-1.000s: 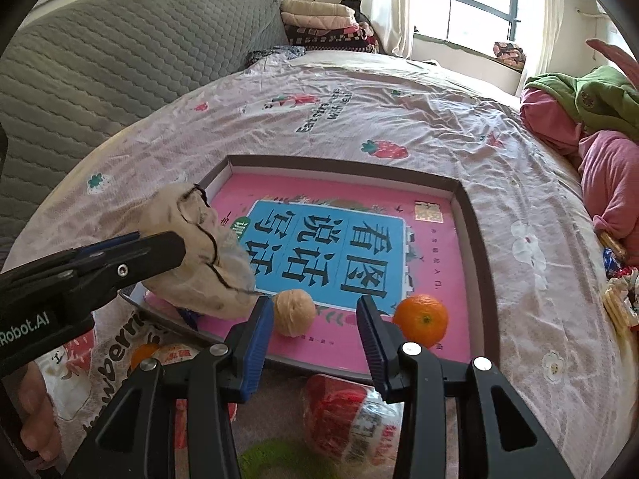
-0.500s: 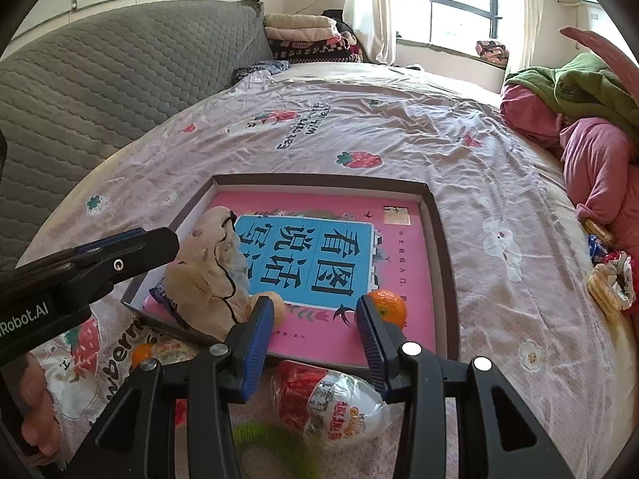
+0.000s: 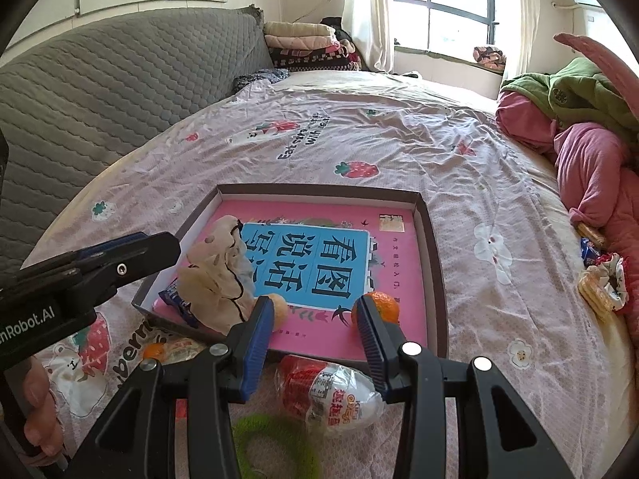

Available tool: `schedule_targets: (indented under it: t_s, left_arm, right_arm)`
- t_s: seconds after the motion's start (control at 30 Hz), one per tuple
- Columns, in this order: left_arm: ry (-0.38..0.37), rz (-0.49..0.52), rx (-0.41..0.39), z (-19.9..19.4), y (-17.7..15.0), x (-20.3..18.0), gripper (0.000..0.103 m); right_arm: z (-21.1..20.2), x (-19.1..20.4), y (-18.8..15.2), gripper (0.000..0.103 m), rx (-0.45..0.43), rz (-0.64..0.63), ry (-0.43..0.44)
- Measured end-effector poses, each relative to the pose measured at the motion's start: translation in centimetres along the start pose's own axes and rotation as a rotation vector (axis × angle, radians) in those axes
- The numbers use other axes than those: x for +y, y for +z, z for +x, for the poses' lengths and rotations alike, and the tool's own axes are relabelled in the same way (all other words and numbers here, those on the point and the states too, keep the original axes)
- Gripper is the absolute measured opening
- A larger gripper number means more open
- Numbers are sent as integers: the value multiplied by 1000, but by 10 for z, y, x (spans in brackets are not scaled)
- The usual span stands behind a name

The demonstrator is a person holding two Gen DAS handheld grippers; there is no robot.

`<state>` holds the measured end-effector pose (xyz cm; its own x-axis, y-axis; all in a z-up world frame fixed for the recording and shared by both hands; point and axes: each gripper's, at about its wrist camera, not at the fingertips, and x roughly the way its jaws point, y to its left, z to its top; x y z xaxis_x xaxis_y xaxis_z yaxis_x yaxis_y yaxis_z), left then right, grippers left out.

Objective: Organize objects
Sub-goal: 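Withdraw both grippers from the tray back toward the remaining items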

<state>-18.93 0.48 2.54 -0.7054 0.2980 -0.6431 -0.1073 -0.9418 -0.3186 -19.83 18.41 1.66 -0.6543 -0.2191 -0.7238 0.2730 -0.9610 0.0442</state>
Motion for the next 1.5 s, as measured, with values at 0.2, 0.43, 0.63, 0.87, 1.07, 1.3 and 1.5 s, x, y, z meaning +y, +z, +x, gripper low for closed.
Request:
schedule_targets:
  t_s: [0.2,0.43,0.63,0.87,1.07,1.3,1.5]
  left_arm:
    - [1,5,-8,-12,-2,-2,46]
    - [0,-5,-17,-25,-3,0,46]
    - [1,-5,-25,-35,-5,1,46]
    - [1,-14,-34,-47,-8,4,47]
    - [1,-6,-33,-51,-13,1,47]
    - [2,-5,-30,-54,-16,-2,47]
    - [6,3,-22,-54,-20,-4,47]
  right_arm:
    - [-10,2,-1,43,-13,-5,-6]
    - [-22,7,-2,49,-29,-13,-9]
    - [-31,9,-3,49,-36,-19,-15]
    - [-41,11,-6,49,-45,-21,-15]
    - [-45,13,-8,49,-50,-22,-17]
    - [-52,12,-13,49,-55,-20,-20]
    - [-55,13,-15,49,-57,-18,-21]
